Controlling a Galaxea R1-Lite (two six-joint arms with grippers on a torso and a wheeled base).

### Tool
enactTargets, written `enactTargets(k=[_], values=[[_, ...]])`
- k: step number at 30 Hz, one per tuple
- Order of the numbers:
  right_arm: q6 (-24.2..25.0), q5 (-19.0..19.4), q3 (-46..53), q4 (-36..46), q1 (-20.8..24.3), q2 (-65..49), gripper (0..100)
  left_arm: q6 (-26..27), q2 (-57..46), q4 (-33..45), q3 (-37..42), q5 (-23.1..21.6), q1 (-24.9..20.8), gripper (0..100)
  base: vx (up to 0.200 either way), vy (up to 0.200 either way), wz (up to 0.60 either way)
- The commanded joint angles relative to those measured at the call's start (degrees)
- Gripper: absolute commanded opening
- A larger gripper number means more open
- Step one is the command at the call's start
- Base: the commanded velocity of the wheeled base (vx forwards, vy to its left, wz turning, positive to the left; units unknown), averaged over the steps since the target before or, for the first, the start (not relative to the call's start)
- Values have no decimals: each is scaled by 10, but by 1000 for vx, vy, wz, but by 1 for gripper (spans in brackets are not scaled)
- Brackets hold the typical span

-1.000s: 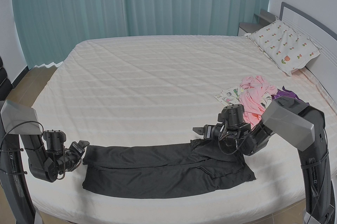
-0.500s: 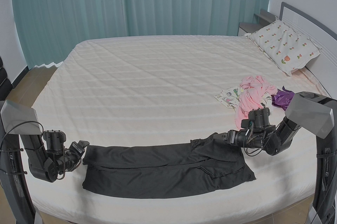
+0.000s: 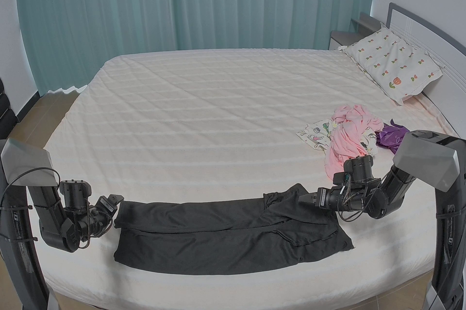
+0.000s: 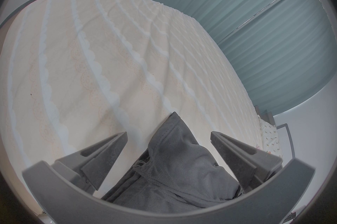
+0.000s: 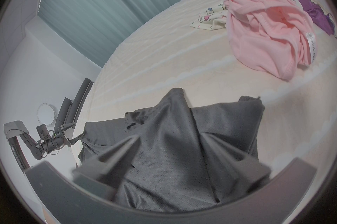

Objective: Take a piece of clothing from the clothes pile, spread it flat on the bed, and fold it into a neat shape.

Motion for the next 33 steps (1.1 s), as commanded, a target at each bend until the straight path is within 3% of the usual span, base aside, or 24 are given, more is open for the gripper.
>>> enactTargets(k=[1,10,15,33], values=[[0,0,2,0,-2,9,0,0,1,0,0,0,0,100,0,0,0],[5,3,24,-1,-27,-13,0,0,1,0,0,0,0,100,0,0,0],[6,46,75,-9,-41,-44,0,0,1,0,0,0,0,100,0,0,0],[-22,44,131,-11,-51,-42,0,0,1,0,0,0,0,100,0,0,0]])
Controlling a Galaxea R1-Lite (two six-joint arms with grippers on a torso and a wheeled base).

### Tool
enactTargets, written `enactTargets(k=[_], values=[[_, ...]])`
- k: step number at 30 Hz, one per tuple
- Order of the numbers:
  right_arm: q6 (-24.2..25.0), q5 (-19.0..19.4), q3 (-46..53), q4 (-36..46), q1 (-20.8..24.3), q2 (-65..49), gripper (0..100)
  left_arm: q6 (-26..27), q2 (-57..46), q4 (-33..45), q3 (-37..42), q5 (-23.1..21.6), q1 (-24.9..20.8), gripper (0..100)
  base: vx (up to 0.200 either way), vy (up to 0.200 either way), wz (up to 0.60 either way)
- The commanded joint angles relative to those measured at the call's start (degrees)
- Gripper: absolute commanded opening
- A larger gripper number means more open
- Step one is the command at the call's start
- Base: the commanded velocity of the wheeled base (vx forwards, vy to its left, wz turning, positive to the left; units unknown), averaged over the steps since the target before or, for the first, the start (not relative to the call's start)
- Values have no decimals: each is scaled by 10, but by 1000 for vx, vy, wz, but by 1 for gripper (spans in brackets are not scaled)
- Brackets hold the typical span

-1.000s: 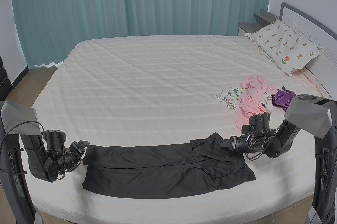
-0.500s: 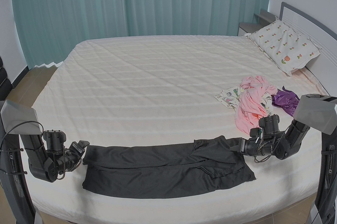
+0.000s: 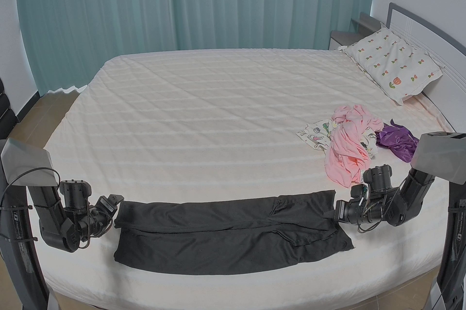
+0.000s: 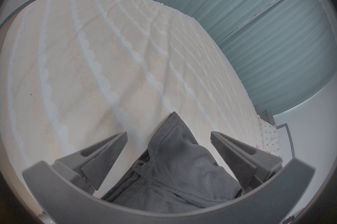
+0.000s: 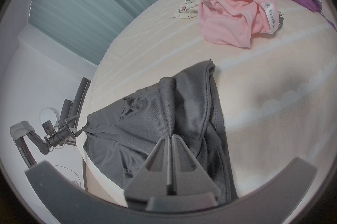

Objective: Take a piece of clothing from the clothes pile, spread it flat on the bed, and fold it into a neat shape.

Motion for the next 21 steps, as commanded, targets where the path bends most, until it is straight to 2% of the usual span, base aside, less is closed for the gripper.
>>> enactTargets(k=[1,5,6,12,17,20,21], values=[[-12,-1,8,-1,-4,7,0,0,1,0,1,0,0,100,0,0,0],[-17,-1,13,-1,-8,12,0,1,1,0,3,0,-1,100,0,0,0],[-23,-1,19,-5,-9,10,100,2,0,0,3,0,-1,100,0,0,0],[-27,-1,27,-21,-10,10,100,1,-13,0,6,0,-1,100,0,0,0],[2,4,43,-53,-16,9,100,2,-50,29,-31,-3,-17,100,0,0,0],[62,9,48,-98,-14,13,100,28,-39,144,-129,-5,-23,100,0,0,0],[62,9,48,-98,-14,13,100,28,-39,144,-129,-5,-23,100,0,0,0]])
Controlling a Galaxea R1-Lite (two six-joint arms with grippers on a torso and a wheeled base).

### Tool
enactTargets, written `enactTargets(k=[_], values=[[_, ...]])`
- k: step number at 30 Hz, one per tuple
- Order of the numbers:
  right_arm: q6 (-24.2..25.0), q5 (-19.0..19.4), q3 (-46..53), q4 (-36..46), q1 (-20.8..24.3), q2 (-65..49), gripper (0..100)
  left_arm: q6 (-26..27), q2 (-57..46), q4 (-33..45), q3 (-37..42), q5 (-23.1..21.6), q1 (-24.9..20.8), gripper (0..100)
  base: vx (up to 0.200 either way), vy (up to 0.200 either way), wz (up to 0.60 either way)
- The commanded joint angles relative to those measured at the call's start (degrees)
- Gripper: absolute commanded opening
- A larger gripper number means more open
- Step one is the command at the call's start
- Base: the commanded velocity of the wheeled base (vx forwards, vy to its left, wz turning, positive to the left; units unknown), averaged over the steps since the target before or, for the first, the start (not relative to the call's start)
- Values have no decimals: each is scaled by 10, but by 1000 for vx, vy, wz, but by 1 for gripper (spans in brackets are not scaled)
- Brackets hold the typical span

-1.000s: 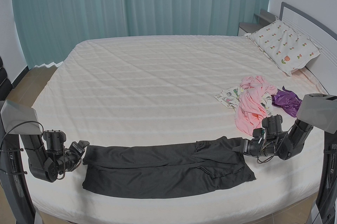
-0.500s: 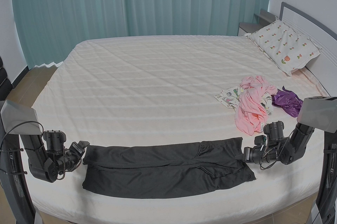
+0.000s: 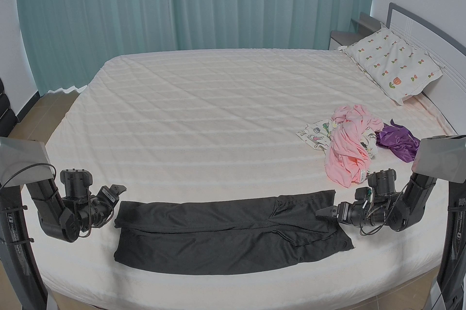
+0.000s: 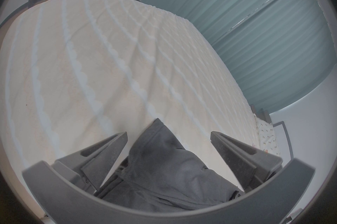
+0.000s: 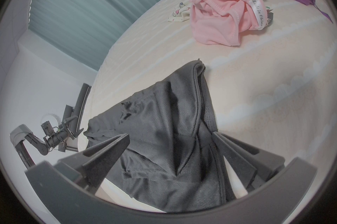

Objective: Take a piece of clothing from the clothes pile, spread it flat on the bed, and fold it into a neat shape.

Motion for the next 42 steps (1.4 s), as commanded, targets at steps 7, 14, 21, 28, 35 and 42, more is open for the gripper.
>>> enactTargets(k=[7,14,21,28,35,42], values=[[77,17,17,-74,1,12,100,65,42,317,-261,-9,-11,100,0,0,0],[75,17,22,-86,3,18,100,122,67,301,-245,-23,-9,100,0,0,0],[74,15,23,-86,3,19,100,125,70,269,-229,-30,-8,100,0,0,0],[73,14,22,-86,3,20,100,169,75,246,-211,-26,-8,100,0,0,0],[60,14,23,-86,3,22,100,156,81,205,-205,-17,-7,0,0,0,0],[62,14,24,-102,3,29,100,91,81,171,-203,9,0,0,0,0,0]])
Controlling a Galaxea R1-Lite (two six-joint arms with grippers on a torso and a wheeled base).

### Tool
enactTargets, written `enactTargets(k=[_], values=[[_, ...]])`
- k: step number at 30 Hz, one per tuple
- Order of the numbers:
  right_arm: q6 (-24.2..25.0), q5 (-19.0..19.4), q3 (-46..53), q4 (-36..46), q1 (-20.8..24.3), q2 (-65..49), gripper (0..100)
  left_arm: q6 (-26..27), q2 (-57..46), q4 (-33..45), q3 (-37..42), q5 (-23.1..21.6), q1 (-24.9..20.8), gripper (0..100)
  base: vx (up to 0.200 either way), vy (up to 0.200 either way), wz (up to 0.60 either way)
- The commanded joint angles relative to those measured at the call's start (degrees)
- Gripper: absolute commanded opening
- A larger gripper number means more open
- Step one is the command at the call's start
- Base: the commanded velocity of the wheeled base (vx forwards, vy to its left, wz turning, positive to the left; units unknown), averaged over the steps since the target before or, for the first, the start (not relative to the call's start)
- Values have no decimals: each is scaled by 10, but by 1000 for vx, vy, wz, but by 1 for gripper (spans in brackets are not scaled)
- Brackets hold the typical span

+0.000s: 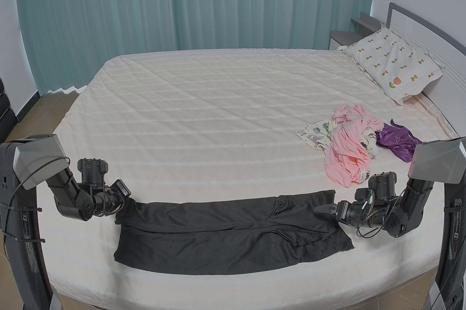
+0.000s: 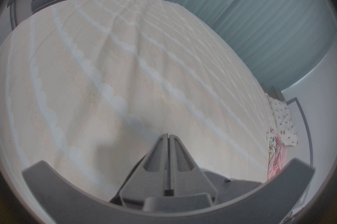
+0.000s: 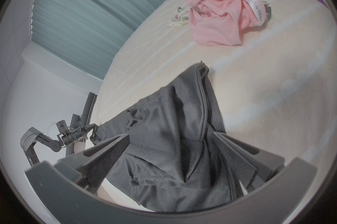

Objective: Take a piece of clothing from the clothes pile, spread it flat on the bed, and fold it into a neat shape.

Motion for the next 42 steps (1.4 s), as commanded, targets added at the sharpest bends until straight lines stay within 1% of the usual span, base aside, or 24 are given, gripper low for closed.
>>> enactTargets(k=[1,7,10,16,22,26,32,33,38,40,41,42], values=[[4,0,0,-18,0,10,100,-10,3,-13,5,7,8,0,0,0,0],[15,-3,-7,-70,-7,30,100,-45,3,-25,5,6,23,0,0,0,0],[20,-2,-8,-79,-17,26,100,-47,3,-27,5,6,28,0,0,0,0],[24,-1,-25,-79,-26,33,100,-48,3,-28,5,6,30,0,0,0,0],[27,-4,-71,-79,-26,55,100,-48,3,-28,5,6,30,0,0,0,0],[39,-22,-111,-79,-22,79,100,-49,3,-28,5,5,30,0,0,0,0],[39,-24,-138,-68,-15,92,100,-51,3,-28,5,5,30,0,0,0,0],[39,-23,-141,-65,-15,96,0,-54,3,-28,4,6,30,0,0,0,0],[42,-21,-150,-65,-15,99,0,-55,3,-28,4,6,30,0,0,0,0],[51,-22,-155,-66,-16,99,0,-56,3,-28,4,6,30,0,0,0,0],[70,-24,-164,-70,-17,99,0,-56,3,-28,4,6,30,0,0,0,0],[78,-25,-168,-71,-18,99,0,-56,3,-28,4,6,30,0,0,0,0]])
